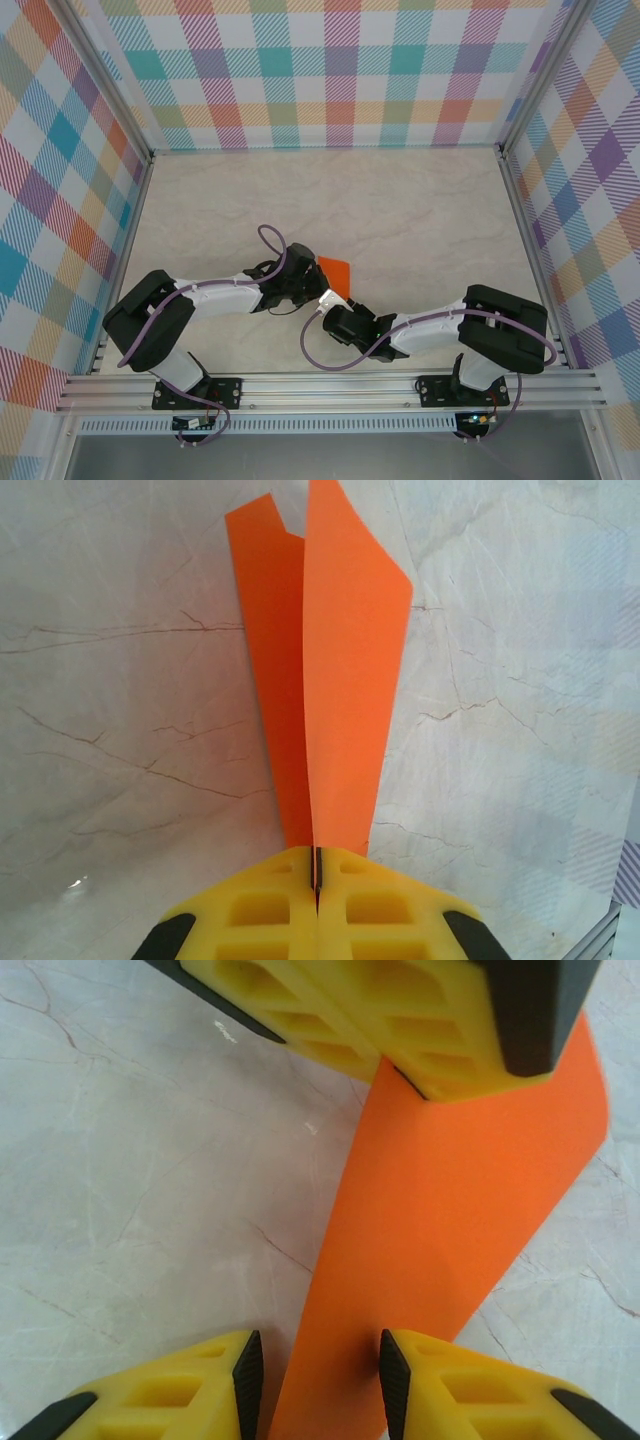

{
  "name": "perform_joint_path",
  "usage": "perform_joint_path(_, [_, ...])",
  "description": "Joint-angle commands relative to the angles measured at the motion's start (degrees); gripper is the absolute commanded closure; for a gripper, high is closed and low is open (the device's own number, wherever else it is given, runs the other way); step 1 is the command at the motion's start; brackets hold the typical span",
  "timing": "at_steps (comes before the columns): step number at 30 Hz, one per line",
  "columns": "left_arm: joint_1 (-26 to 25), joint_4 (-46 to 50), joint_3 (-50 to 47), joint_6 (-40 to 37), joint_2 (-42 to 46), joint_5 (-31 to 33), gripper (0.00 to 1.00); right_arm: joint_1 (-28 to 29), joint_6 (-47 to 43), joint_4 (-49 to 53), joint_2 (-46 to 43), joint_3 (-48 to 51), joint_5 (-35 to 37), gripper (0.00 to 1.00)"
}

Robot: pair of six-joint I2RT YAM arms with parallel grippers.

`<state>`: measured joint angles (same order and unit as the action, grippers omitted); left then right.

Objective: Fold a paper plane with a square sheet of paper (pick it up from the middle)
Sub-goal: Fold the wing for the fifth time at the center of the table.

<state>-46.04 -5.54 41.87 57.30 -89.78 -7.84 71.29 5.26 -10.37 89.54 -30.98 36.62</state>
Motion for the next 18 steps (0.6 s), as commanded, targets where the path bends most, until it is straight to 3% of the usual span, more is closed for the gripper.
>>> perform_joint_path(1, [-0.4,1.2,1.3,-0.2,0.7,-0.4,1.0,-0.3,-0.7,-3.1,0.6,-1.4,1.6,0.64])
perform_joint_path(6, [-0.4,2.0,1.5,-0.3,0.6,-0.1,1.0,-0.4,-0.5,-3.1,0.9,-1.9,1.6,0.67])
perform_joint_path(13, [-0.4,2.8,1.8,-0.3,-0.1,0.2,1.0,-0.4,-0.2,-3.0,-0.6,-2.2,1.9,0.6])
perform_joint_path(18, [-0.4,3.0,2.2,-0.4,-0.7,-0.1,1.0,-0.4,-0.3,-3.9,-1.4,-1.9,3.0,0.62])
